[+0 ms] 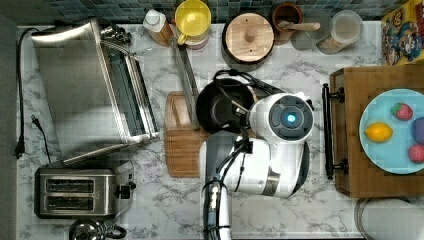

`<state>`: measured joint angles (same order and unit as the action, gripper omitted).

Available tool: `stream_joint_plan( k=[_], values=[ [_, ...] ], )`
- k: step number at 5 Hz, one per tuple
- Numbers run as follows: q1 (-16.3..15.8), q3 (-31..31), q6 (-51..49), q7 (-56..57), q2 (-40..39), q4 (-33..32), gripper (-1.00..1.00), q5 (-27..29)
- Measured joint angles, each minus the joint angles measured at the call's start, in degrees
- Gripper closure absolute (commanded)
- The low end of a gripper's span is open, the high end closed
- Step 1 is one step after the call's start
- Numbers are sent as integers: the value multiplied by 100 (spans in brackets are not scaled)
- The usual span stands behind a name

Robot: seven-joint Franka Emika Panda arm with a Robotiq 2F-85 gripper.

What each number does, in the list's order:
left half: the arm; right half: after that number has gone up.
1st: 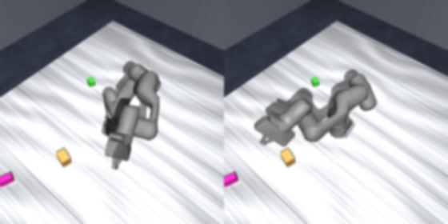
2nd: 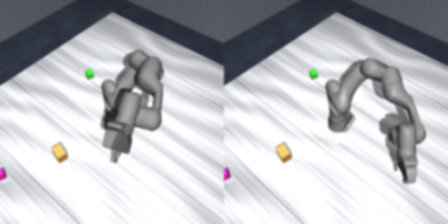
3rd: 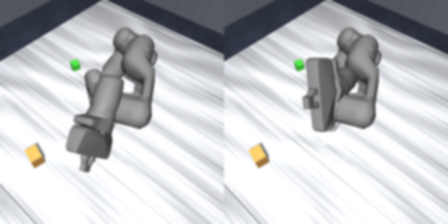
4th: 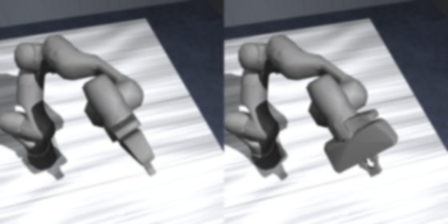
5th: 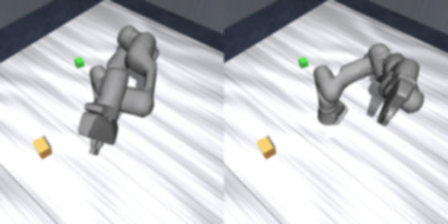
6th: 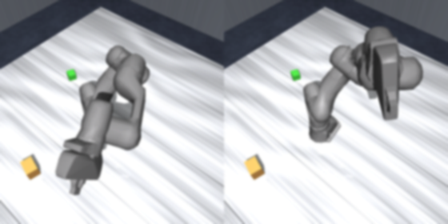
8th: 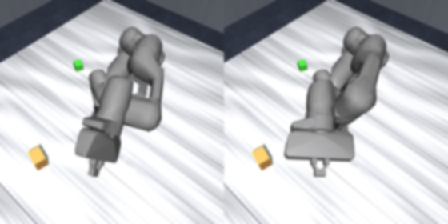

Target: Pick up the bowl.

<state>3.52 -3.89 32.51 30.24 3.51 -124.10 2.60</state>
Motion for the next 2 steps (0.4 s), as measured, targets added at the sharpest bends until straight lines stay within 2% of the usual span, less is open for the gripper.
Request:
stream_joint_plan(
  k=[2],
  values=[
    [-266,481,-6,92,139,34,100,-88]
  ],
)
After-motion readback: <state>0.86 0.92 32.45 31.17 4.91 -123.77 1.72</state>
